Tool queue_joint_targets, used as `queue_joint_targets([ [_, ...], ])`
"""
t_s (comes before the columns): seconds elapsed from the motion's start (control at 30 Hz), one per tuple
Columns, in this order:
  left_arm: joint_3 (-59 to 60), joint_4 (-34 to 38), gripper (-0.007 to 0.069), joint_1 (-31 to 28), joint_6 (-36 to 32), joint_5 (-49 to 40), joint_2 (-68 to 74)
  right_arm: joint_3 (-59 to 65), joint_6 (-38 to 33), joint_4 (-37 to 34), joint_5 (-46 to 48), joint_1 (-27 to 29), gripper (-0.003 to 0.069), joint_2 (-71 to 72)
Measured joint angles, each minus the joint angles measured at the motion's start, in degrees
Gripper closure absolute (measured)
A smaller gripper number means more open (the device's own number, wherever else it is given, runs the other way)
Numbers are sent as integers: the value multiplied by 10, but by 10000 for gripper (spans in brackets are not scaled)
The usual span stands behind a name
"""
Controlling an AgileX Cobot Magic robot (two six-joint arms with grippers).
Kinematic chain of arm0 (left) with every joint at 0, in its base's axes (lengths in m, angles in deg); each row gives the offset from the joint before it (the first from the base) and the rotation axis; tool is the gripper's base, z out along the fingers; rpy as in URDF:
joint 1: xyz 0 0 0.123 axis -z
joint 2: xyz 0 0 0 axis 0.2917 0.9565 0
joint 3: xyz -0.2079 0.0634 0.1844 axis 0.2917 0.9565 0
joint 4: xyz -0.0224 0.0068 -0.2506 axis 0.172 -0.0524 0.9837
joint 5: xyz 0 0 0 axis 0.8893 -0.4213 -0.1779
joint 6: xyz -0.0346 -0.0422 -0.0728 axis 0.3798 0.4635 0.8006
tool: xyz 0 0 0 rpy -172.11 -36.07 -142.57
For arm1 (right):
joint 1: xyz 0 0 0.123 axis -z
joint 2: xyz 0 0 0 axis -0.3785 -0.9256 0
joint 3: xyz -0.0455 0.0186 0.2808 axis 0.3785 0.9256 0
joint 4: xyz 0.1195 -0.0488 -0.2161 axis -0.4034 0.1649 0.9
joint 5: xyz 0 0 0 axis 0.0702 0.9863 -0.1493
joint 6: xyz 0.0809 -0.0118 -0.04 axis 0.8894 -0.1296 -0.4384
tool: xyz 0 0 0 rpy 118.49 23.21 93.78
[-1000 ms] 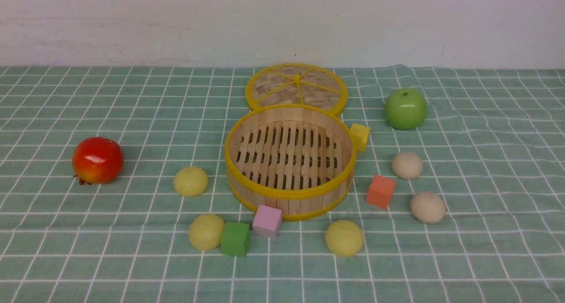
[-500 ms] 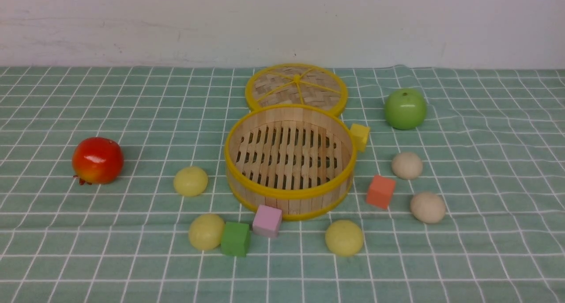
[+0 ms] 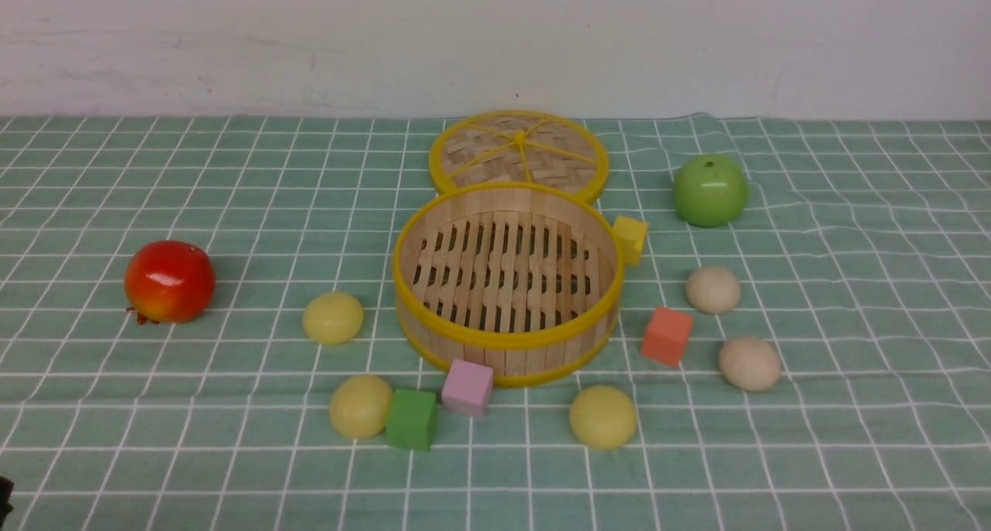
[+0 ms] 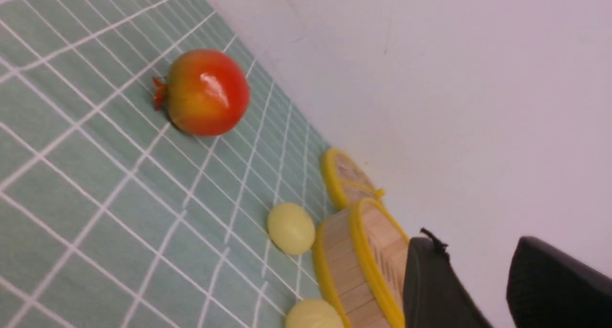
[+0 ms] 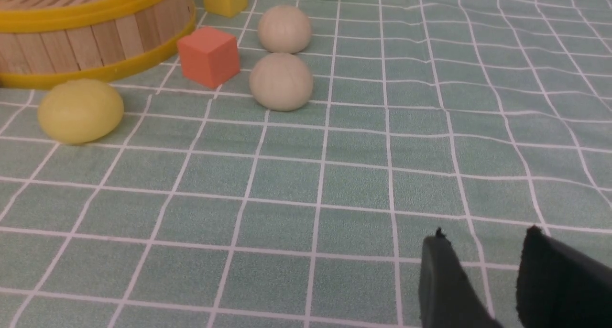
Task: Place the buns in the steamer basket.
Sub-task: Use the left arm to grab a steamed stuffed bun
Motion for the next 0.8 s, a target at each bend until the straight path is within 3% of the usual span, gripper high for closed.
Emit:
queue_joint_targets([
  [0.1,-34,4,415,0,-16,-55,1,0,0,0,0,0,419,0],
  [0.17,-116,-3,480,0,-89,-163,47,0,0,0,0,0,419,0],
  [0.33,-296,-13,595,0,-210,-392,232,0,0,0,0,0,419,0],
  [0.47,-392,-18,638,0,-256,-522,396,0,0,0,0,0,419,0],
  [0.67,-476,-22,638,1,-296,-525,593,0,0,0,0,0,419,0],
  [0.8,-537,-40,638,70,-307,-481,708,0,0,0,0,0,419,0],
])
